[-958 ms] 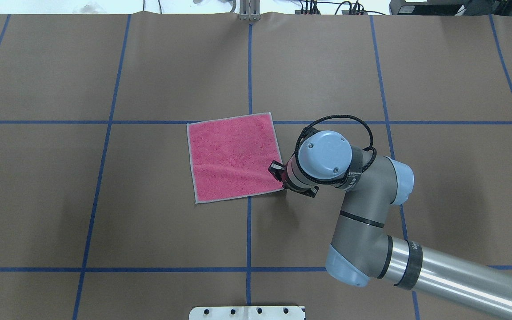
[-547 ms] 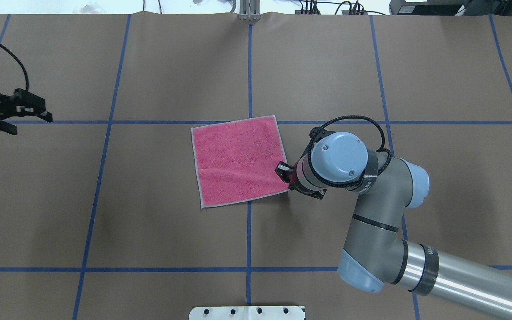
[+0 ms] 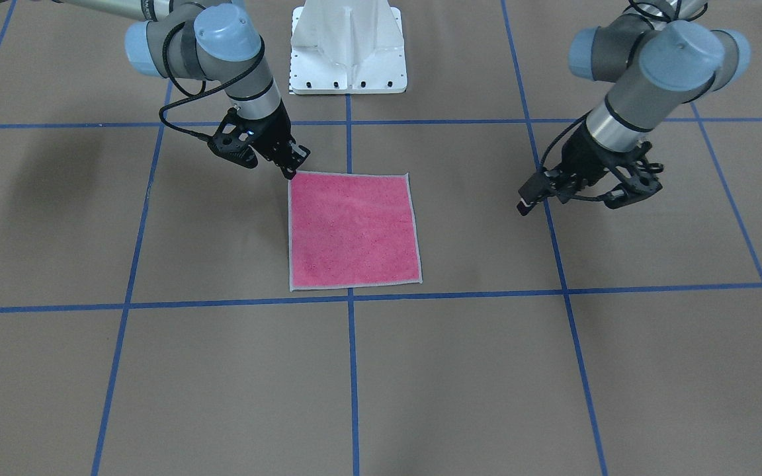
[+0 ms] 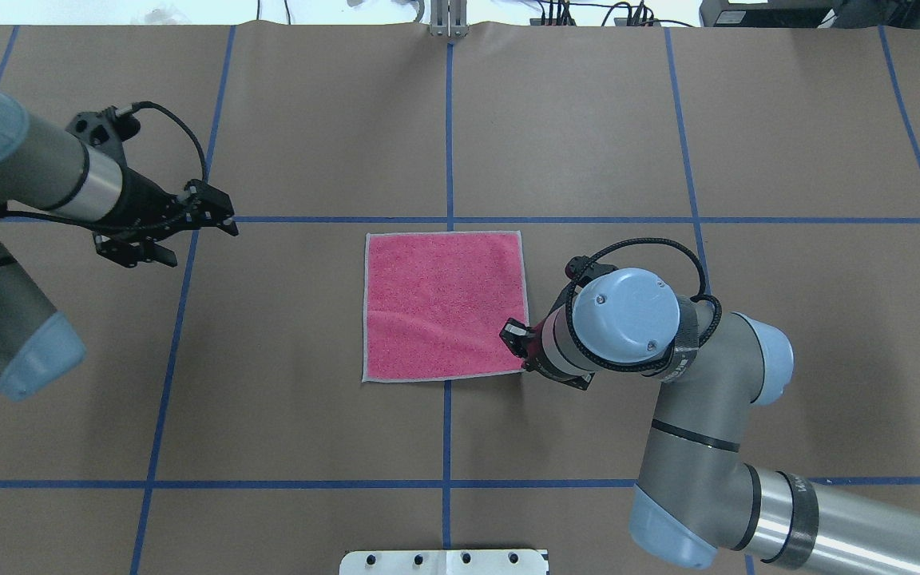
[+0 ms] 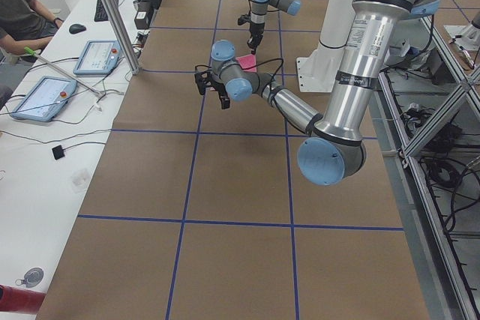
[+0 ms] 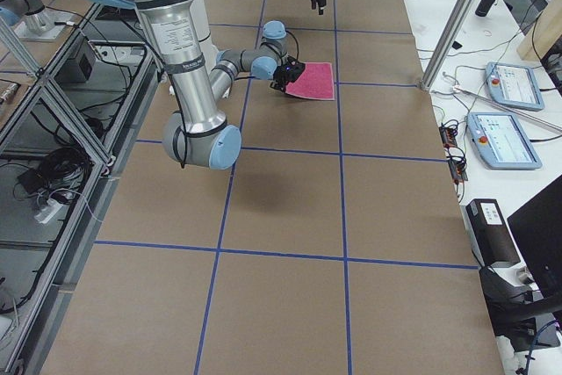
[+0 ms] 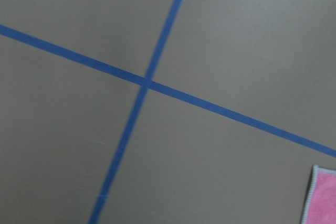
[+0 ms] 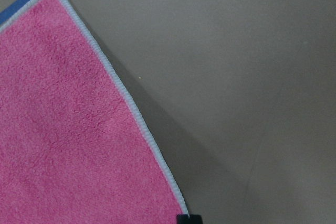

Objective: Fold towel twice with both arms
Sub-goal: 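Move the left gripper to the opposite near towel corner while the right holds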

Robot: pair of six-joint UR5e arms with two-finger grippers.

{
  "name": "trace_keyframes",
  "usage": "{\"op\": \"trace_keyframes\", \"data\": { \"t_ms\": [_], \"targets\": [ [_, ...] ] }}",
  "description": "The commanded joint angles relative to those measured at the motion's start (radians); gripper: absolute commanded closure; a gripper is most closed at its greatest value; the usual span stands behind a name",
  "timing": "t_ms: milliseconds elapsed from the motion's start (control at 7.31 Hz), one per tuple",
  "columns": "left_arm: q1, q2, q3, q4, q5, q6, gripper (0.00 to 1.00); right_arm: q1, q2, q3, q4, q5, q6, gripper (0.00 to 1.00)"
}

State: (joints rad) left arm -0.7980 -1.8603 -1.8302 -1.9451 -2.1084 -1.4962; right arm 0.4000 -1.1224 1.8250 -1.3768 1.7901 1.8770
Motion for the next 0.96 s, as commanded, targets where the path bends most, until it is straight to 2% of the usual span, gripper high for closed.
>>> {"op": "trace_keyframes", "data": {
  "t_ms": [0, 274, 411, 684, 821],
  "targets": [
    [0.182, -0.080, -0.006, 0.000, 0.167, -0.207, 0.00, -0.015, -0.003, 0.022, -0.024, -0.001, 0.008, 1.00],
    [0.287, -0.131, 0.005, 0.000, 0.264, -0.292, 0.01, -0.015, -0.005, 0.020, -0.024, 0.000, 0.008, 1.00],
    [0.315, -0.131, 0.018, -0.001, 0.272, -0.291, 0.02, -0.016, -0.008, 0.019, -0.024, 0.000, 0.008, 1.00],
    [0.362, -0.145, 0.035, -0.003, 0.300, -0.296, 0.13, -0.016, -0.013, 0.020, -0.024, 0.000, 0.008, 1.00],
    [0.371, -0.146, 0.035, -0.002, 0.301, -0.302, 0.14, -0.016, -0.016, 0.029, -0.024, 0.000, 0.008, 1.00]
  ]
}}
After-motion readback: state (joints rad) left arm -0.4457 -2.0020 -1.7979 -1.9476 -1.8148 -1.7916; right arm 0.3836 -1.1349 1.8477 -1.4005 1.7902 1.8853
